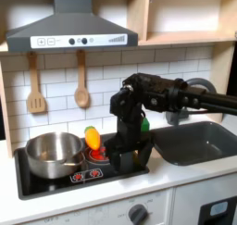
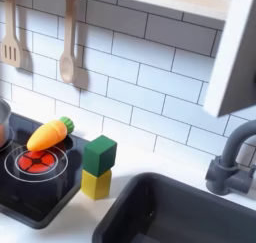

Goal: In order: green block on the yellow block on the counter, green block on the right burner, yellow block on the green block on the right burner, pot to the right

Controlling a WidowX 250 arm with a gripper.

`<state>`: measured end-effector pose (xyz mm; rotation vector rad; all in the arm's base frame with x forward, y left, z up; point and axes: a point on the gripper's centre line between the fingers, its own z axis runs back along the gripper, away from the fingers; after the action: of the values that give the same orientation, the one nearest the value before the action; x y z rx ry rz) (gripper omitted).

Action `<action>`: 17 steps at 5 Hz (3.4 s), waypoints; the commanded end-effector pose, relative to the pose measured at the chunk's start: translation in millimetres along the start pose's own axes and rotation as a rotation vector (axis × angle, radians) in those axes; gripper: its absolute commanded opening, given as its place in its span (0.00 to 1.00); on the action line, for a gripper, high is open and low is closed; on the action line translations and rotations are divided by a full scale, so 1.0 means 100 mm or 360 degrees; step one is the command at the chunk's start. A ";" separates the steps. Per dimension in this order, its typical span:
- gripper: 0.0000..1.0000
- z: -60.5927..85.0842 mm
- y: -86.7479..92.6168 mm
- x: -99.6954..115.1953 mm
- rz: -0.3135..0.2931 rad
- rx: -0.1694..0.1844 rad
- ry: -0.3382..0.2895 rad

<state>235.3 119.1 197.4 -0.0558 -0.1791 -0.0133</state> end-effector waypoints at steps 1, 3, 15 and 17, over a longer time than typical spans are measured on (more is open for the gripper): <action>1.00 0.08 -0.19 0.02 -0.0185 -0.0153 -0.0054; 1.00 0.14 -0.20 0.09 -0.0323 -0.0313 -0.0289; 1.00 -0.05 -0.29 0.46 0.0254 0.0209 -0.0016; 1.00 -0.04 -0.29 0.46 0.0254 0.0210 -0.0018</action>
<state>281.2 89.5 203.1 0.0614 -0.1862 0.1581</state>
